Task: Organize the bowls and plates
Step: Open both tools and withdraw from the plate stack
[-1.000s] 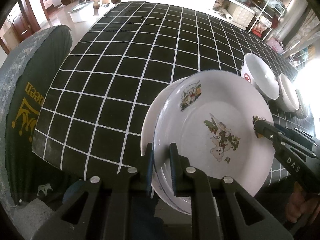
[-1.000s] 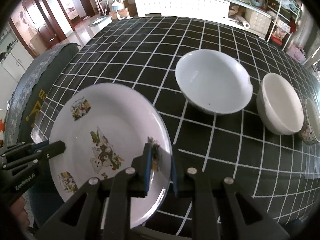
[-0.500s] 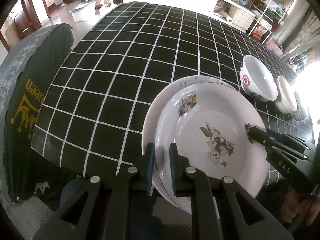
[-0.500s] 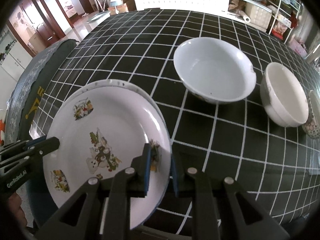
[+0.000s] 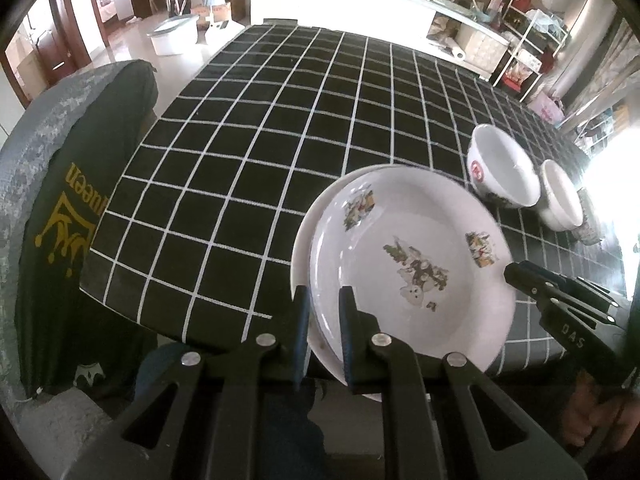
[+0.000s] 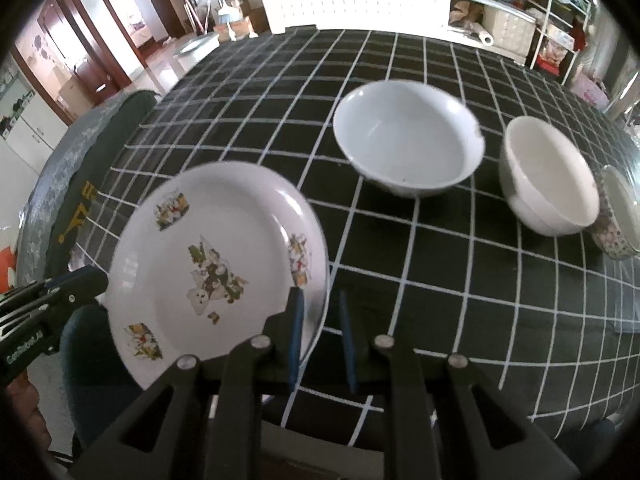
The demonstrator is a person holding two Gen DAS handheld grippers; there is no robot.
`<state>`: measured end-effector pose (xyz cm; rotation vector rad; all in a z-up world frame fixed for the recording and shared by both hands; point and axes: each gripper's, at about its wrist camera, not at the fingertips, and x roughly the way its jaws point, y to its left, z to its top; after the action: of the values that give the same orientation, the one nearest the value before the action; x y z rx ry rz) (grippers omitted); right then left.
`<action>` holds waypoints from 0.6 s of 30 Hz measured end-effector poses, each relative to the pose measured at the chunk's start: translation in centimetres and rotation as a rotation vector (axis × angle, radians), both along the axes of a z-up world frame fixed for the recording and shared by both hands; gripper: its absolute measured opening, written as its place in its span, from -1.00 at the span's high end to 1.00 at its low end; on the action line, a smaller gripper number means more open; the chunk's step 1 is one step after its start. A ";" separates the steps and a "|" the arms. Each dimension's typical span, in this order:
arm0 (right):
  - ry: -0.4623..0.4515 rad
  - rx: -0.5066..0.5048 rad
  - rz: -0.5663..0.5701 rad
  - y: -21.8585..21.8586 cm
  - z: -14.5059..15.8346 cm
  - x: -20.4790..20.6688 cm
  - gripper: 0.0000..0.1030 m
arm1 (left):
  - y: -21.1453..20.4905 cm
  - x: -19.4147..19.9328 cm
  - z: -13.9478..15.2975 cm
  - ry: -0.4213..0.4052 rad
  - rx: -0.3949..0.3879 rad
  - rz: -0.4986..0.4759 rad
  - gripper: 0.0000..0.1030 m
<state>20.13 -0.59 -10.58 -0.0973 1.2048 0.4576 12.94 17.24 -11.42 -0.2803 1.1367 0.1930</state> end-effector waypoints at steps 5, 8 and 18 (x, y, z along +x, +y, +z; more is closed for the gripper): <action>-0.082 0.054 -0.048 -1.7 2.8 -0.2 0.57 | -1.7 0.2 1.7 -0.043 -0.007 -0.037 0.77; -0.124 0.075 -0.081 -2.9 4.1 0.0 0.57 | -3.1 0.8 2.8 -0.069 -0.014 -0.075 0.77; -0.158 0.068 -0.063 -5.1 7.2 1.6 0.53 | -8.2 3.7 6.5 -0.142 -0.005 -0.207 0.77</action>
<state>21.74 -5.70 -3.36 -0.0362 1.0337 0.4268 16.66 9.03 -4.92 -0.1761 1.0177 -0.0121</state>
